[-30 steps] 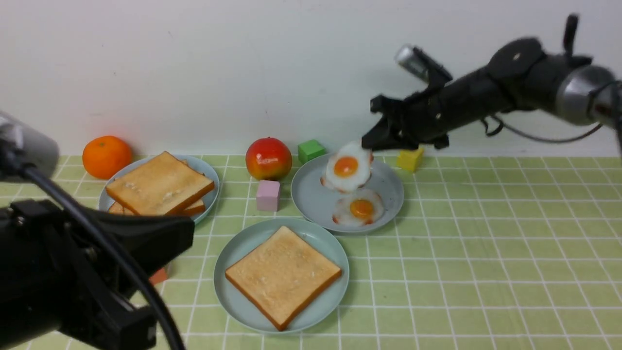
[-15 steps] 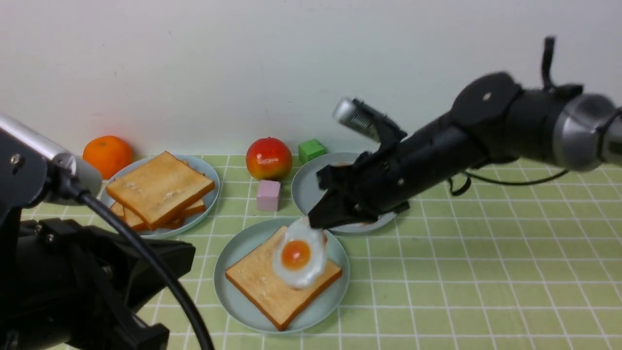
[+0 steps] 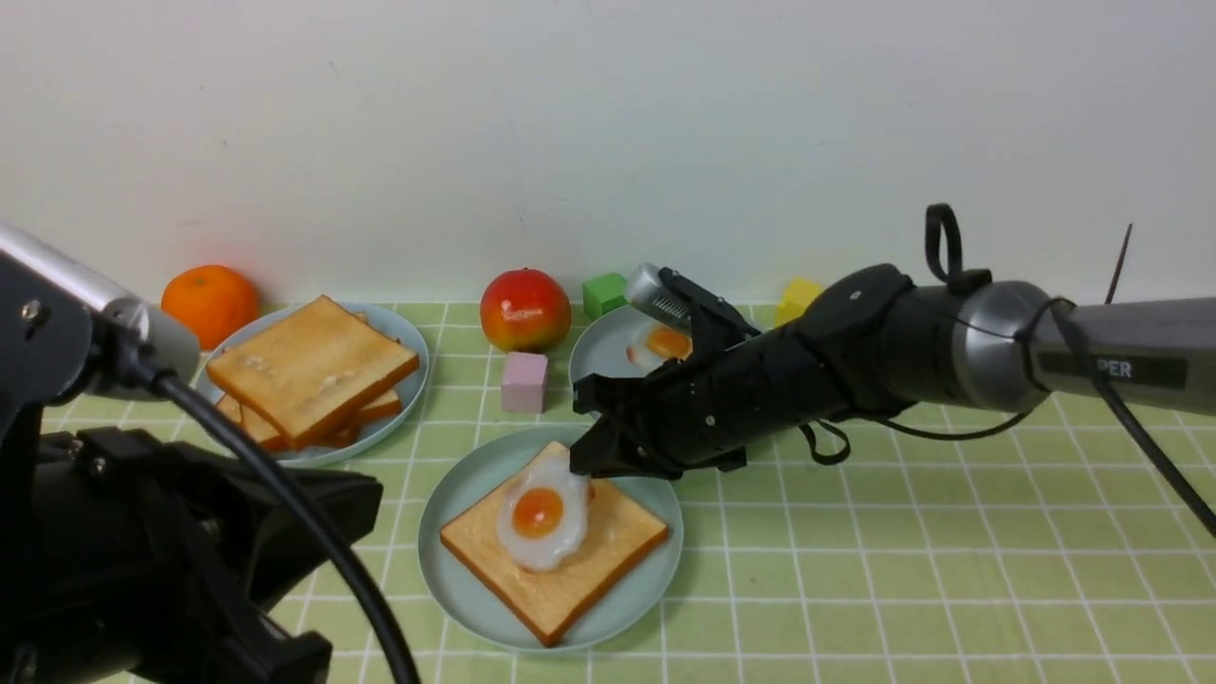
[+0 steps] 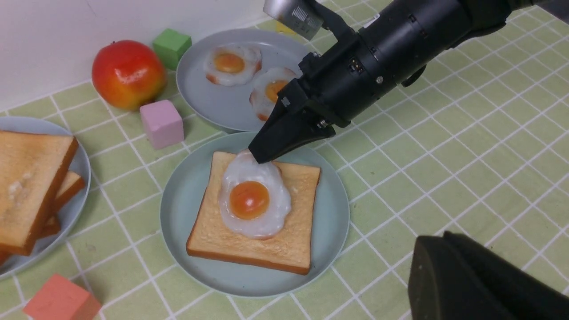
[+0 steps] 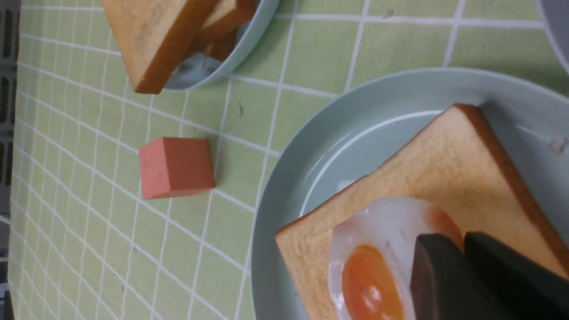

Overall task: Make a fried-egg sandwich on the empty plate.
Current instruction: Use the right arm to place the fried egg on the slice of bread in the middle, then use the left arm to grab a slice of bread

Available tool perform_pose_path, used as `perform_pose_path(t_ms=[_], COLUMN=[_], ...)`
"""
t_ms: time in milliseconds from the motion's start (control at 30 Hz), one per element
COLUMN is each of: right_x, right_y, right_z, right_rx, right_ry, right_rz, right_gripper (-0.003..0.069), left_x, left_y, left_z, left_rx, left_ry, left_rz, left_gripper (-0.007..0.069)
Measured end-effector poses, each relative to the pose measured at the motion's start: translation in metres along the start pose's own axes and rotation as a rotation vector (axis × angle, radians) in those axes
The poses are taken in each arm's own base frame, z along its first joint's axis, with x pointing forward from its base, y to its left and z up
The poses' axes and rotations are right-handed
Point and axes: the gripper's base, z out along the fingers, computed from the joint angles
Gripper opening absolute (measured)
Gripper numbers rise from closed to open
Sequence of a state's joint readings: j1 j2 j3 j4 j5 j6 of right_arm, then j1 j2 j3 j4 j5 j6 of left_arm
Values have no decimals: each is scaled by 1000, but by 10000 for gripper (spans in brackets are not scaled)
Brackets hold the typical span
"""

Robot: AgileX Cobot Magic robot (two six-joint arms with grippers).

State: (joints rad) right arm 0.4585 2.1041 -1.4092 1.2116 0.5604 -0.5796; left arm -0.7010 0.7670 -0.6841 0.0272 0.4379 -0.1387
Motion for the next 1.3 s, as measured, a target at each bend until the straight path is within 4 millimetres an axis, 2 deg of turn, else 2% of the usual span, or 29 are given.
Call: perform_pose_path(t_ms=[133, 333, 400, 433, 467, 500, 600, 700, 733, 767, 833, 867, 933, 967, 1100, 1200, 1267, 1300], right_x=[0, 1, -3, -9, -9, -14, -18, -10, -8, 3, 20, 22, 50, 55, 100, 125, 134, 145], right_y=[1, -4, -5, -4, -3, -1, 11, 34, 37, 55, 73, 75, 94, 96, 109, 110, 110, 109], right_z=[0, -6, -19, -35, -37, -61, -107, -159, -167, -199, -231, -234, -270, -276, -323, -347, -354, -362], right_rx=[-6, 13, 32, 47, 49, 83, 150, 239, 251, 293, 316, 314, 300, 296, 253, 241, 235, 231], right_ry=[4, 56, 69, 65, 67, 75, 92, 124, 126, 113, 65, 58, -28, -42, -222, -336, -369, -402], right_rz=[5, -59, -82, -91, -97, -130, -203, -296, -308, -362, -418, -420, -482, -489, -563, -604, -615, -629], right_gripper=[142, 353, 405, 419, 421, 420, 379, 274, 257, 185, 101, 93, 6, 2, -10, -9, -8, -6], left_x=[0, 1, 3, 5, 5, 8, 13, 18, 18, 14, 7, 6, -3, -5, -12, -16, -15, -10], left_y=[0, 0, 0, 1, 1, 1, 2, 3, 3, 8, 21, 21, 50, 52, 103, 138, 148, 163], left_z=[0, 0, 0, 0, 1, 4, 13, 32, 34, 46, 62, 64, 86, 88, 118, 141, 151, 164], left_rx=[0, -2, -5, -8, -8, -13, -26, -51, -56, -90, -147, -147, -228, -233, -297, -320, -325, -328], left_ry=[0, 14, 36, 56, 60, 98, 166, 262, 276, 327, 373, 378, 425, 423, 481, 507, 523, 560], left_rz=[0, 0, 0, 0, 0, -12, -52, -93, -97, -121, -151, -149, -173, -174, -190, -186, -171, -120], left_gripper=[11, 18, 20, 22, 22, 22, 23, 5, -1, -13, -13, -13, -13, -13, -13, -13, -12, 2])
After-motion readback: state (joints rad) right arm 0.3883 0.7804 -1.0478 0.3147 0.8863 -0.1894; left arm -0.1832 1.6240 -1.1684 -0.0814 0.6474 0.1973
